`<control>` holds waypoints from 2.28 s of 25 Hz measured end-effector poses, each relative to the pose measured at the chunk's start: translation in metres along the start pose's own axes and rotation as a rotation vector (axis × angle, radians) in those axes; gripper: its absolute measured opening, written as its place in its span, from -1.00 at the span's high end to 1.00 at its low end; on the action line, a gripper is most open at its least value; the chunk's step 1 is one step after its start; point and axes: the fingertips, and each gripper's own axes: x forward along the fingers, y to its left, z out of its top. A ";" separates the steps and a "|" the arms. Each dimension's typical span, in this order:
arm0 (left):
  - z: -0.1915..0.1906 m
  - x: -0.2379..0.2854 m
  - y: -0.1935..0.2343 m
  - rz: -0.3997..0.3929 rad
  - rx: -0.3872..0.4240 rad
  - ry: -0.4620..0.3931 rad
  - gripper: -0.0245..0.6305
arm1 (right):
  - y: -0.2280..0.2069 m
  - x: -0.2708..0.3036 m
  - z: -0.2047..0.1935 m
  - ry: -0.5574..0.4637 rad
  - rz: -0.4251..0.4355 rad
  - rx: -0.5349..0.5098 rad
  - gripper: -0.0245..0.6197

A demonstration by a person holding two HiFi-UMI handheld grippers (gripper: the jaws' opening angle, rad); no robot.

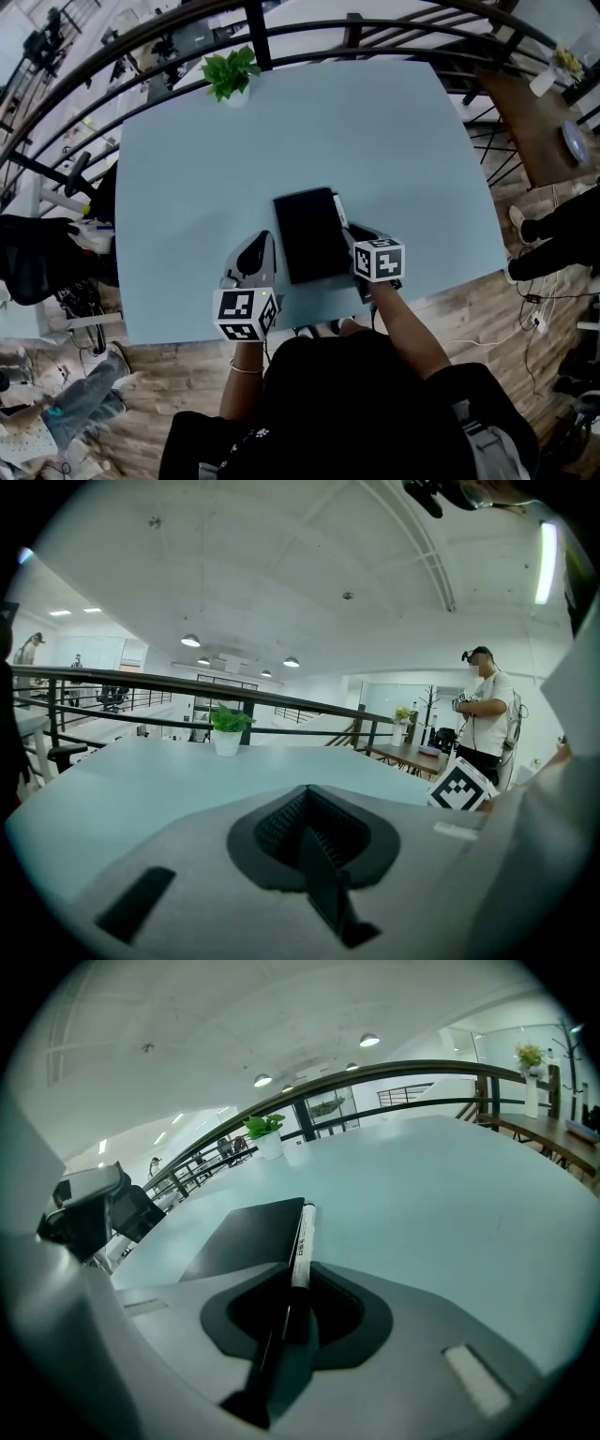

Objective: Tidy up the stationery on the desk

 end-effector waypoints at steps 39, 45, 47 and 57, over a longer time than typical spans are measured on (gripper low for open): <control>0.029 0.002 -0.012 0.011 0.025 -0.056 0.95 | 0.031 -0.088 0.117 -0.419 0.080 -0.155 0.89; 0.038 0.007 -0.018 -0.006 0.055 -0.067 0.95 | 0.034 -0.098 0.131 -0.458 0.087 -0.192 0.89; 0.039 0.009 -0.021 -0.012 0.061 -0.067 0.95 | 0.032 -0.100 0.132 -0.462 0.087 -0.193 0.89; 0.041 0.013 -0.029 -0.031 0.071 -0.068 0.95 | 0.031 -0.109 0.134 -0.481 0.078 -0.212 0.89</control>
